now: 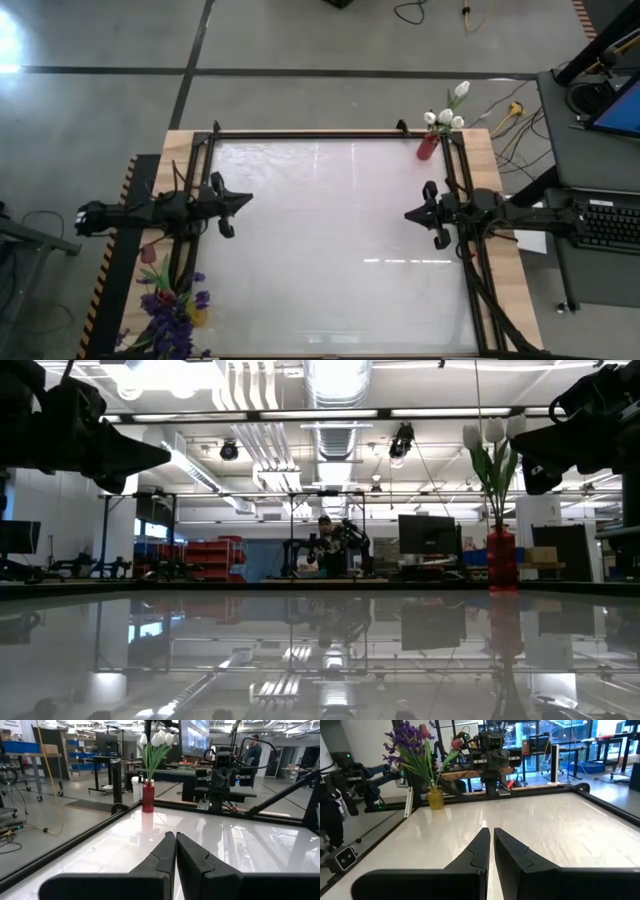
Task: Sort flowers into vase by color
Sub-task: Return to Home Position
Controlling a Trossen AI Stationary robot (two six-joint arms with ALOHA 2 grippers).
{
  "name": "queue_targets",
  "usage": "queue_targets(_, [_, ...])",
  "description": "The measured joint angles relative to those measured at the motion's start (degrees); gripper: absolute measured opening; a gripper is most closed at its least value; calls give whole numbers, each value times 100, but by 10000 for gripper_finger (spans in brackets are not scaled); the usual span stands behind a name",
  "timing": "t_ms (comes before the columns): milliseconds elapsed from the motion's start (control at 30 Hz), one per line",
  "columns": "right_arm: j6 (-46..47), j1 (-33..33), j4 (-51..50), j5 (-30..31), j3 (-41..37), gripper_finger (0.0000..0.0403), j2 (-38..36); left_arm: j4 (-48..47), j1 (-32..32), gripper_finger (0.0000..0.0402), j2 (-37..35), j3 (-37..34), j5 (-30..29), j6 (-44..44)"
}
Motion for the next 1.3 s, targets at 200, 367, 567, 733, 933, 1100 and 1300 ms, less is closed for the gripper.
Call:
queue_targets(200, [-1,0,-2,0,-2,18,-2,5,0,0,72,3,0,0])
queue_targets(367, [-1,0,-4,-2,-2,18,-2,11,0,0,135,5,0,0])
queue_targets(567, [-1,0,-9,-2,-2,18,-2,19,0,0,215,5,2,-1])
queue_targets(733, [-1,0,-11,-2,-4,18,-2,16,0,0,279,8,2,-2])
queue_targets(933, [1,0,-15,-4,0,18,-2,18,0,0,363,12,2,-1])
queue_targets(1100, [0,0,-27,-4,13,18,-2,16,0,0,429,12,3,-2])
queue_targets(1300, [0,0,-50,-17,35,18,-2,17,0,0,502,12,4,0])
